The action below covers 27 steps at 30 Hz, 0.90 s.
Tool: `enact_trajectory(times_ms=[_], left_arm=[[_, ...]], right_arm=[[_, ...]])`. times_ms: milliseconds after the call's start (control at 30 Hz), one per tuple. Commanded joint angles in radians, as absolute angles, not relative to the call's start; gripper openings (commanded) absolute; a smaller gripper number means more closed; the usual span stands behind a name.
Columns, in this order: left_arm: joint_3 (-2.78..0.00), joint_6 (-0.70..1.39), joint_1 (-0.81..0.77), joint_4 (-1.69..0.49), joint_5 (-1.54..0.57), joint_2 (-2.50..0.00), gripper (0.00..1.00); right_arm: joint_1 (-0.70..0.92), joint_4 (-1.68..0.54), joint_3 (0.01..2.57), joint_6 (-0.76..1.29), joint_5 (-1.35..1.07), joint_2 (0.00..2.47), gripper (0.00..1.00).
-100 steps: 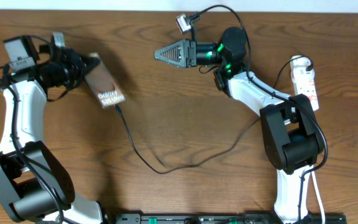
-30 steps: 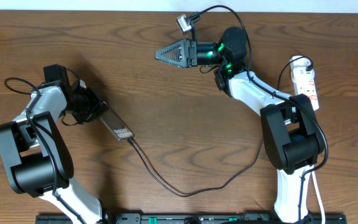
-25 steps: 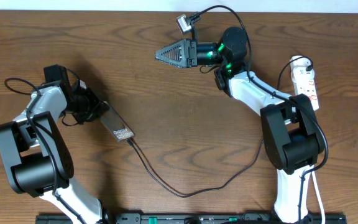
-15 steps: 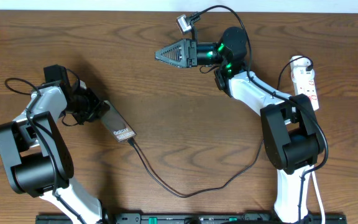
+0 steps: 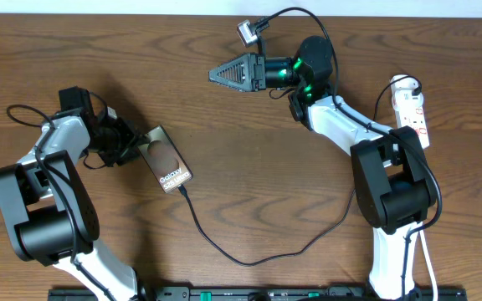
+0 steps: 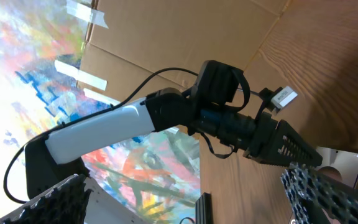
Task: Plug charger to phone and switch on socket
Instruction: 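Release the connector and lower the phone onto the table with the left gripper, then move the right gripper to the power strip's orange switch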
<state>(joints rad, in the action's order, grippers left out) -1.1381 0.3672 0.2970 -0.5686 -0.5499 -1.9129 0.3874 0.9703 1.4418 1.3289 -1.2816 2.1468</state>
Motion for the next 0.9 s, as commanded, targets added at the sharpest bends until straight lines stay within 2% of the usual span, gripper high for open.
enact_trajectory(times_ms=[0, 67, 267, 433, 500, 733, 767, 867], left_arm=[[-1.124, 0.352, 0.303, -0.556, -0.531, -1.9, 0.6], [-1.142, 0.344, 0.319, -0.552, -0.538, -1.866, 0.78], [-1.192, 0.344, 0.331, -0.536, -0.583, -1.626, 0.88], [-1.192, 0.341, 0.331, -0.476, -0.73, -1.442, 0.89], [-1.192, 0.342, 0.331, -0.461, -0.742, -1.387, 0.89], [-1.192, 0.345, 0.33, -0.458, -0.749, -1.294, 0.89], [-1.192, 0.345, 0.33, -0.459, -0.749, -1.294, 0.89], [-1.192, 0.344, 0.33, -0.458, -0.749, -1.298, 0.89]], right_arm=[[0.381, 0.975, 1.457, 1.33, -1.293, 2.146, 0.99], [0.379, 0.975, 1.457, 1.33, -1.301, 2.146, 0.99], [0.379, 0.952, 1.457, 1.269, -1.301, 2.146, 0.99], [0.381, 0.727, 1.457, 1.139, -1.271, 2.146, 0.99], [0.382, 0.571, 1.457, 1.047, -1.228, 2.146, 0.99], [0.39, -0.184, 1.535, 0.619, -0.847, 2.107, 0.99], [0.387, -0.368, 1.593, 0.539, -0.71, 2.095, 0.99], [0.387, -0.741, 1.765, 0.44, -0.347, 2.079, 0.99]])
